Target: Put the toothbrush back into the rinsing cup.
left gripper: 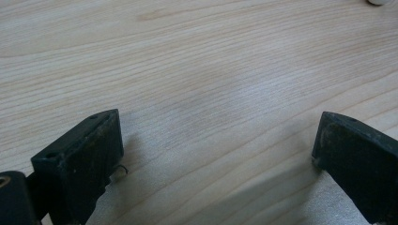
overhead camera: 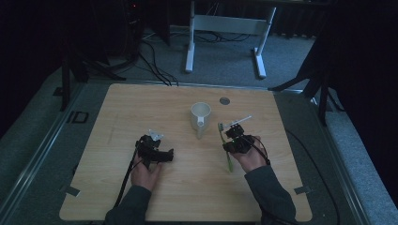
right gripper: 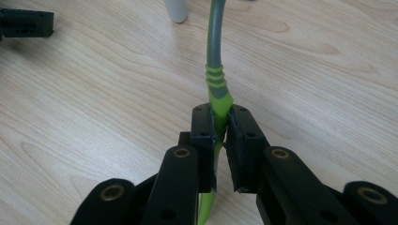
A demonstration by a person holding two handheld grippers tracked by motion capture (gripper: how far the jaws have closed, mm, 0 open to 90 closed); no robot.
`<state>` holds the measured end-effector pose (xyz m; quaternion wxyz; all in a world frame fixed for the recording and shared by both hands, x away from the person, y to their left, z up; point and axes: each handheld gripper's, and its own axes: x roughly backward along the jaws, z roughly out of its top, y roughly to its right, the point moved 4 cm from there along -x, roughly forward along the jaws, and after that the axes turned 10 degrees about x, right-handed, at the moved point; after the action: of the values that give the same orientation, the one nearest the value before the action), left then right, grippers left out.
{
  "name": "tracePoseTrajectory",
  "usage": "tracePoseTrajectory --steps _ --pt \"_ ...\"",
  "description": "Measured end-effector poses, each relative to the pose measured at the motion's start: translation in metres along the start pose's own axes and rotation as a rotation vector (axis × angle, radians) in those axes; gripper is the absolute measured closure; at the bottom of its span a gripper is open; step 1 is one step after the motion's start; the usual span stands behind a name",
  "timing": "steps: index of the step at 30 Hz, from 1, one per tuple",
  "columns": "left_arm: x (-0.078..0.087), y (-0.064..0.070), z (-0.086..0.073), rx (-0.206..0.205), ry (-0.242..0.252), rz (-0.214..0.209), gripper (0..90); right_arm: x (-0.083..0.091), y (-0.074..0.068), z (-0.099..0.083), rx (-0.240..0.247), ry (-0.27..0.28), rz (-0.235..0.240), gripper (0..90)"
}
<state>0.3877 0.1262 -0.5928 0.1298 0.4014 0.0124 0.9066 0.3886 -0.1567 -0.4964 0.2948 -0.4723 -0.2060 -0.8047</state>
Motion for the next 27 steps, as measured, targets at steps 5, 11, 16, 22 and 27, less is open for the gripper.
tracePoseTrajectory --steps 5,11,16,22,27 --pt "0.0 0.0 0.0 0.0 0.0 0.0 2.4 0.0005 0.0005 0.0009 0.0 0.017 -0.004 81.6" --pt "0.0 0.0 0.0 0.0 0.0 0.0 2.4 0.0024 0.0027 0.0016 -0.013 0.038 -0.009 81.6" --pt "0.0 0.0 0.0 0.0 0.0 0.0 2.4 0.0027 0.0035 0.002 -0.018 0.054 -0.015 81.5" --pt "0.0 0.0 0.0 -0.001 0.0 0.0 2.4 0.0047 0.0053 0.0039 -0.025 0.07 -0.022 81.5" --pt "0.0 -0.0001 0.0 -0.001 0.0 0.0 2.4 0.0061 0.0054 0.0064 -0.025 0.074 -0.022 81.5"
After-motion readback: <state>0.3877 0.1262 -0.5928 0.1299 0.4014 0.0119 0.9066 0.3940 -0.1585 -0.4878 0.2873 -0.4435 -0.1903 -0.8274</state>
